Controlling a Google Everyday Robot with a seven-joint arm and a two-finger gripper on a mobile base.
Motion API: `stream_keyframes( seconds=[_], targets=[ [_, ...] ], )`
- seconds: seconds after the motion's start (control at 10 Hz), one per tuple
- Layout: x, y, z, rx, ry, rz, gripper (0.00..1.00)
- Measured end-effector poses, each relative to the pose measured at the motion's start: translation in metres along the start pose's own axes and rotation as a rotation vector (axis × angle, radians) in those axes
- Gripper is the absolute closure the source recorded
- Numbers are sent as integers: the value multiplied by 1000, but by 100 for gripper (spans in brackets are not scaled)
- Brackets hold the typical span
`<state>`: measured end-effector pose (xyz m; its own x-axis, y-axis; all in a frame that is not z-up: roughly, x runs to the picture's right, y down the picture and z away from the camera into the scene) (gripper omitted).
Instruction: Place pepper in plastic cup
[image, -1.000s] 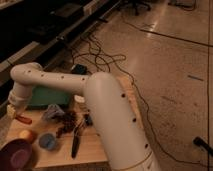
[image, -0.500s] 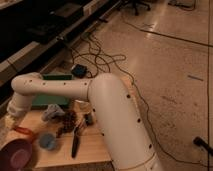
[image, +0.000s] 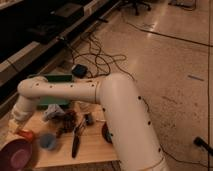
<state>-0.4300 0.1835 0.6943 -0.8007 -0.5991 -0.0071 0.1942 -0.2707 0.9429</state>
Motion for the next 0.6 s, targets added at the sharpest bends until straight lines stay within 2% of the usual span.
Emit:
stream_keyframes(
  seconds=[0.1,0.3,0.4,0.6],
  targets=[
    [-4,2,-5,12,32,-27,100],
    [-9,12,-16,68,144,-121,100],
    [-7,12,-18,85,167,-159,100],
    [0,10,-19,115,189,-248,100]
  ],
)
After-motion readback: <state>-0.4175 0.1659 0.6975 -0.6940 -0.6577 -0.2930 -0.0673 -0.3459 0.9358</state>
